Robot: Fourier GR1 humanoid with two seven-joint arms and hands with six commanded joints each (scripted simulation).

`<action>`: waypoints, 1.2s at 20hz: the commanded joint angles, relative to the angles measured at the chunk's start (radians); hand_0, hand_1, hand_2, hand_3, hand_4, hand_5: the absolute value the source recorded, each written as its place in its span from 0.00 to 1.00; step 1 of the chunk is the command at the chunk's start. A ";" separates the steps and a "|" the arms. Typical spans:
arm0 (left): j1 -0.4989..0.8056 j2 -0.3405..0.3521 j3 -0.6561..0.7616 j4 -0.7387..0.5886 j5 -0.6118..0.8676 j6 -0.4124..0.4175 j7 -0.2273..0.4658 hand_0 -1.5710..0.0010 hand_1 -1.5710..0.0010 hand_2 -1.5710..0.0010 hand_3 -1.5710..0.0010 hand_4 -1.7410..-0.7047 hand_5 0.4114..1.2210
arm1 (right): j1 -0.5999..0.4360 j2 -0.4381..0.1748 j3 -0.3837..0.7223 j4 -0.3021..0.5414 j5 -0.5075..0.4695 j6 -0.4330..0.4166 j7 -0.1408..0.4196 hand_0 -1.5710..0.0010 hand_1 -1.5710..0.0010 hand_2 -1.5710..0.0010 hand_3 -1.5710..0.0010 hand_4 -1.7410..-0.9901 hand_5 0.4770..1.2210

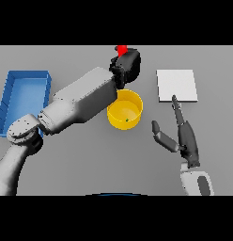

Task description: Pick up the red beaker and tilt it to pour out 1 green nut into yellow bowl. Pick up the yellow bowl and place it on the metallic measuring scale.

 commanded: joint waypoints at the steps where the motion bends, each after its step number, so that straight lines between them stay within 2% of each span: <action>1: -0.022 0.006 0.021 0.020 0.007 0.005 0.004 0.00 0.00 0.00 0.00 0.01 1.00 | 0.000 -0.004 -0.005 -0.009 -0.011 0.005 -0.015 1.00 1.00 1.00 1.00 0.94 0.28; 4: -0.083 0.044 0.093 0.051 0.042 0.001 -0.005 0.00 0.00 0.00 0.00 0.01 1.00 | 0.011 -0.005 0.002 -0.002 0.018 -0.012 -0.017 1.00 1.00 1.00 1.00 0.96 0.28; 5: -0.117 0.056 0.139 0.075 0.067 0.000 0.003 0.00 0.00 0.00 0.20 0.01 1.00 | 0.005 -0.003 0.006 0.000 0.020 -0.011 -0.009 1.00 1.00 1.00 1.00 0.95 0.27; 6: -0.138 0.062 0.167 0.096 0.080 0.001 0.015 0.00 0.00 0.00 0.35 0.01 1.00 | 0.008 -0.002 0.008 -0.010 0.021 -0.011 -0.007 1.00 1.00 1.00 1.00 0.95 0.27; 7: -0.154 0.082 0.215 0.131 0.112 0.038 -0.001 0.00 0.00 0.00 0.28 0.01 1.00 | 0.009 -0.005 0.004 -0.004 0.019 -0.011 -0.005 1.00 1.00 1.00 1.00 0.96 0.27; 8: -0.176 0.095 0.257 0.168 0.138 0.033 -0.002 0.00 0.00 0.00 0.22 0.01 1.00 | 0.010 -0.004 -0.002 -0.013 0.000 -0.003 -0.001 1.00 1.00 1.00 1.00 0.97 0.27; 10: -0.209 0.124 0.373 0.231 0.212 0.004 0.047 0.00 0.00 0.00 0.14 0.01 1.00 | 0.014 -0.009 0.000 -0.012 0.002 -0.002 -0.025 1.00 1.00 1.00 1.00 0.99 0.27; 12: -0.225 0.158 0.488 0.274 0.298 0.004 0.100 0.00 0.00 0.00 0.09 0.01 1.00 | 0.005 -0.002 0.005 -0.007 0.005 -0.003 -0.023 1.00 1.00 1.00 1.00 1.00 0.26; 16: -0.185 0.275 0.690 0.328 0.460 0.072 0.211 0.00 0.00 0.00 0.07 0.00 1.00 | -0.016 0.014 0.002 0.010 -0.021 0.005 -0.003 1.00 1.00 1.00 1.00 0.98 0.26; 18: -0.128 0.329 0.771 0.329 0.537 0.131 0.244 0.00 0.00 0.00 0.08 0.00 1.00 | -0.008 0.020 0.001 0.017 -0.029 0.003 -0.022 1.00 1.00 1.00 1.00 0.99 0.25; 20: -0.055 0.385 0.848 0.327 0.611 0.184 0.292 0.00 0.00 0.00 0.10 0.00 1.00 | -0.012 0.015 -0.006 0.025 -0.032 0.002 -0.018 1.00 1.00 1.00 1.00 0.96 0.24; 22: 0.015 0.420 0.909 0.304 0.675 0.220 0.336 0.00 0.00 0.00 0.09 0.00 1.00 | -0.023 0.007 -0.002 0.016 -0.019 0.001 -0.006 1.00 1.00 1.00 1.00 0.93 0.24; 23: 0.049 0.430 0.951 0.293 0.718 0.239 0.380 0.00 0.00 0.00 0.09 0.00 1.00 | -0.039 0.008 -0.003 0.023 -0.019 0.000 0.004 1.00 1.00 1.00 1.00 0.92 0.24; 24: 0.088 0.436 0.983 0.271 0.756 0.255 0.390 0.00 0.00 0.00 0.08 0.00 1.00 | -0.027 0.004 -0.005 0.023 -0.021 0.000 -0.005 1.00 1.00 1.00 1.00 0.91 0.24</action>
